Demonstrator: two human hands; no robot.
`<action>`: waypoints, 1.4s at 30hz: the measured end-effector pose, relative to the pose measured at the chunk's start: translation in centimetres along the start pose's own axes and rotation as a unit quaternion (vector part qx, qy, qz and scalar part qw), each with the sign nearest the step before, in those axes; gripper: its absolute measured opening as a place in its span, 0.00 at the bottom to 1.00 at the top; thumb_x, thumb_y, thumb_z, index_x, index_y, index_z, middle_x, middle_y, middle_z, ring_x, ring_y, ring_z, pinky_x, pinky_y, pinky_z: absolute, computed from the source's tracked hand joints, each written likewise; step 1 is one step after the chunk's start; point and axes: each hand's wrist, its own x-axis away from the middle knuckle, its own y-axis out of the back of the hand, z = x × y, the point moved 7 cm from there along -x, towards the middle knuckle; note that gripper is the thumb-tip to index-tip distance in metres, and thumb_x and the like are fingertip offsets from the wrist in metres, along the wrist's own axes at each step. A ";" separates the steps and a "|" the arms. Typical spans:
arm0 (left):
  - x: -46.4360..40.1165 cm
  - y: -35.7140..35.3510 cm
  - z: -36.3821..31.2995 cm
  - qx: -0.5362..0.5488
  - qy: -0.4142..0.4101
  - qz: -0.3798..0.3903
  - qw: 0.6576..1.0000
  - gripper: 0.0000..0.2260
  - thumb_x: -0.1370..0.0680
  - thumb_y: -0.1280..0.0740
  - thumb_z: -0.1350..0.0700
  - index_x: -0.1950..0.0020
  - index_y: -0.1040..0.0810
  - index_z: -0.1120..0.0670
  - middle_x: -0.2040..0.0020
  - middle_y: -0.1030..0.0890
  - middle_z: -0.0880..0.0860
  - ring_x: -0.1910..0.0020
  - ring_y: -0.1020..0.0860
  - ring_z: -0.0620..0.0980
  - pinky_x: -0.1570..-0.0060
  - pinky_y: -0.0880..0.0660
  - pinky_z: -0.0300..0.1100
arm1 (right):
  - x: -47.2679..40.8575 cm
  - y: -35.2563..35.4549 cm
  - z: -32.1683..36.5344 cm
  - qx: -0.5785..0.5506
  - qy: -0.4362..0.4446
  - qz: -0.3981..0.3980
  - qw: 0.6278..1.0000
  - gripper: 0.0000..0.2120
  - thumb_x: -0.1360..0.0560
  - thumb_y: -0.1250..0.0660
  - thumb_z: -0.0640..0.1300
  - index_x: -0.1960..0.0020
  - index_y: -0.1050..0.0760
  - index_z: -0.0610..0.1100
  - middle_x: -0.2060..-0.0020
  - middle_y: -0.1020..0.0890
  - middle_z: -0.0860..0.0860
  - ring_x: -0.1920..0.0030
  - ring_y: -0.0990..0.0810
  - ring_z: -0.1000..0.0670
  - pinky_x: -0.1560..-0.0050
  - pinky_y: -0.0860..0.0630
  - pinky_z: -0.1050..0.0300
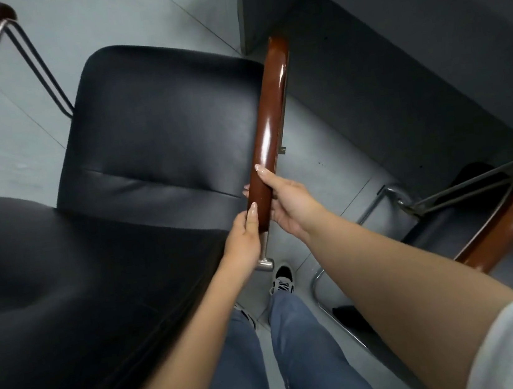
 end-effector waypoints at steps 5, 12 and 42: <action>0.7 1.5 0.9 -0.004 -0.001 0.013 1.000 0.19 0.19 0.49 0.47 0.38 0.28 0.57 0.52 0.23 0.54 0.52 0.24 0.51 0.50 0.29 0.44 | 0.3 -0.9 -1.8 -0.018 -0.012 0.001 1.000 0.08 0.25 0.32 0.47 0.52 0.23 0.42 0.57 0.18 0.45 0.57 0.18 0.51 0.51 0.21 0.58; 1.8 2.9 2.3 -0.017 0.005 0.028 0.999 0.18 0.19 0.48 0.46 0.38 0.28 0.55 0.52 0.23 0.52 0.51 0.24 0.50 0.49 0.29 0.43 | 1.5 -1.8 -4.0 -0.035 -0.021 -0.019 0.999 0.08 0.26 0.32 0.47 0.51 0.24 0.43 0.55 0.18 0.46 0.55 0.19 0.51 0.53 0.21 0.59; 8.7 7.9 5.1 -0.016 0.016 0.051 0.998 0.20 0.18 0.49 0.48 0.28 0.35 0.55 0.29 0.32 0.54 0.30 0.34 0.50 0.39 0.39 0.38 | 9.3 -2.3 -11.5 -0.040 -0.016 -0.144 0.989 0.09 0.23 0.35 0.46 0.46 0.27 0.42 0.54 0.20 0.49 0.47 0.23 0.50 0.40 0.28 0.57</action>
